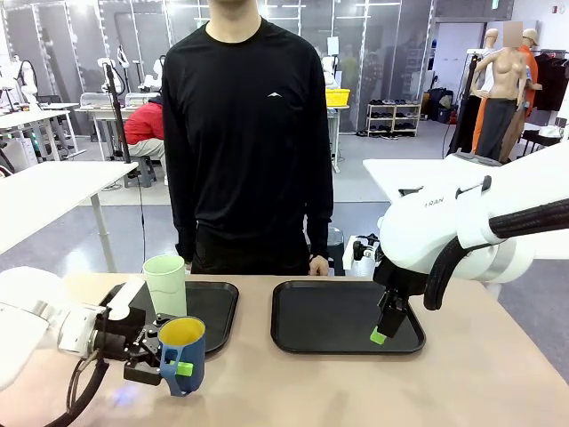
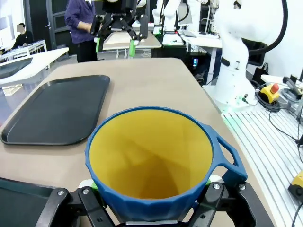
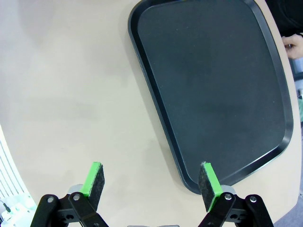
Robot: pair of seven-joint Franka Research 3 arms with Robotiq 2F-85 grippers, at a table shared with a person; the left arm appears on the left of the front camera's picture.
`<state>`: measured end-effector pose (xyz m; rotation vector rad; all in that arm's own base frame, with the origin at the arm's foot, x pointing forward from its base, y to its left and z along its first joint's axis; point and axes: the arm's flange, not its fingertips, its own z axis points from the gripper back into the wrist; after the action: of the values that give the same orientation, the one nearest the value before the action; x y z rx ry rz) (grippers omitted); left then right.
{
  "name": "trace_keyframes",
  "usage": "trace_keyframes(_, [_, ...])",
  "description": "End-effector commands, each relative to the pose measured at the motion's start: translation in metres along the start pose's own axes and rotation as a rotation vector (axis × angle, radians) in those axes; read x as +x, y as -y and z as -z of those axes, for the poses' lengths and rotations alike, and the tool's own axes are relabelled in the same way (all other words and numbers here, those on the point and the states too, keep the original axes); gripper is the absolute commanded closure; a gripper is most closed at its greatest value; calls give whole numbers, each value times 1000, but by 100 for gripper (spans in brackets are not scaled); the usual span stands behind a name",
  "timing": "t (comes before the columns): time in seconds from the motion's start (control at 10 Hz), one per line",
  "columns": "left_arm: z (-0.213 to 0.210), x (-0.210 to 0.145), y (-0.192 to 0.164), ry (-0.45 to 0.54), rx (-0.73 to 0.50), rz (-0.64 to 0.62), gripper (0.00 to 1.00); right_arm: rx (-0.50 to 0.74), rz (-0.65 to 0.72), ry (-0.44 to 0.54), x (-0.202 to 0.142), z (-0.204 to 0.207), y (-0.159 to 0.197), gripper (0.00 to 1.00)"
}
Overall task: Sort and store the cups by type.
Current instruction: Pick up the Handle plastic cup and place it into the empty Flat Tray.
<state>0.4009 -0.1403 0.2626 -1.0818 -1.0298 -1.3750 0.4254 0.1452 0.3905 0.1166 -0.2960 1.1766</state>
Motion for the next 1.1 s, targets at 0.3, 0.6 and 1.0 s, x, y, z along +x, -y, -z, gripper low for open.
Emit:
trace_keyframes(0.3, [-3,2,5,21,-2,-4,78,-6,1,-9,-1,0,0,0])
trace_keyframes(0.6, [-3,2,5,21,-2,-4,78,-6,1,-9,-1,0,0,0])
trace_keyframes(1.0, [37,2,15,98,11,-16,26,-6,1,-9,-1,0,0,0])
